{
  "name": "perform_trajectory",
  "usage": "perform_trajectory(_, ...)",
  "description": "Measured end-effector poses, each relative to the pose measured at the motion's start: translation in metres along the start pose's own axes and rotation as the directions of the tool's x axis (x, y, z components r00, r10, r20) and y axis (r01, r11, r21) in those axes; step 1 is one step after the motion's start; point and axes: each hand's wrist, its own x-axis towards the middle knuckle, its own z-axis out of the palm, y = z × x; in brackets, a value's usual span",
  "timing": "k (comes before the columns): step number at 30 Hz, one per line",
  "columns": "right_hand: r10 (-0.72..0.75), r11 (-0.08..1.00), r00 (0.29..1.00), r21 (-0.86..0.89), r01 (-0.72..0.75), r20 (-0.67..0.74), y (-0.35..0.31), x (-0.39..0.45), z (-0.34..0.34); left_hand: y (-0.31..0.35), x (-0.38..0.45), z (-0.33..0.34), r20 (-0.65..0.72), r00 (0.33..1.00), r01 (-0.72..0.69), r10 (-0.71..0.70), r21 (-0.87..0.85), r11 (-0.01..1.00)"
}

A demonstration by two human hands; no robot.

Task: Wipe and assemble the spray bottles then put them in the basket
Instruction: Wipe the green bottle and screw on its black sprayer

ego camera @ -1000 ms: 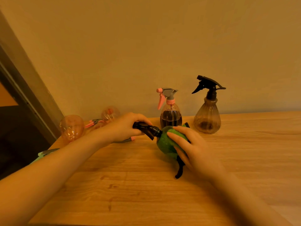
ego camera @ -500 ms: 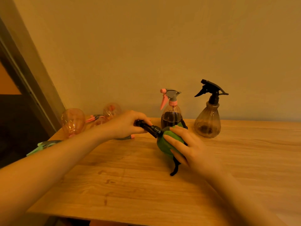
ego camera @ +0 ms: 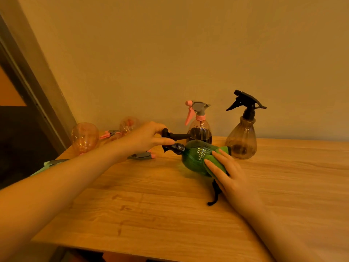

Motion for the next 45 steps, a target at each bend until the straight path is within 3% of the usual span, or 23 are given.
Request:
perform_trajectory(10, -0.082, 0.997, 0.991, -0.020, 0.081, -0.109, -0.026, 0.017, -0.014, 0.007, 0.001, 0.004, 0.136, 0.991, 0.002, 0.016, -0.137, 0.991)
perform_trajectory(16, -0.169, 0.985, 0.986, -0.043, 0.169, 0.012, -0.041, 0.042, -0.021, 0.007, -0.001, -0.004, 0.170, 0.985, 0.020, 0.013, -0.188, 0.982)
perform_trajectory(22, -0.130, 0.990, 0.985, 0.064, 0.123, 0.117, -0.032, 0.051, -0.026, 0.005, -0.002, -0.005, 0.121, 0.993, 0.034, -0.009, -0.203, 0.979)
perform_trajectory(25, -0.115, 0.991, 0.989, 0.084, 0.107, 0.089, -0.029, 0.050, -0.023, 0.002, -0.004, -0.002, 0.060, 0.998, -0.014, 0.023, -0.146, 0.989)
perform_trajectory(28, -0.080, 0.990, 0.995, 0.118, 0.073, 0.054, -0.027, 0.048, -0.021, 0.004, -0.008, 0.003, 0.012, 0.994, -0.104, 0.110, -0.253, 0.962)
perform_trajectory(31, -0.010, 0.987, 1.000, 0.159, 0.007, 0.019, -0.024, 0.045, -0.022, 0.006, -0.012, 0.008, -0.012, 0.989, -0.144, 0.146, -0.252, 0.957)
perform_trajectory(40, 0.123, 0.948, 0.990, 0.303, -0.095, -0.075, -0.021, 0.031, -0.021, 0.019, -0.004, 0.016, -0.054, 0.976, -0.216, 0.209, -0.214, 0.953)
perform_trajectory(45, 0.147, 0.959, 0.988, 0.250, -0.132, -0.042, -0.023, 0.040, -0.027, 0.023, 0.001, 0.016, -0.023, 0.985, -0.168, 0.171, -0.351, 0.921)
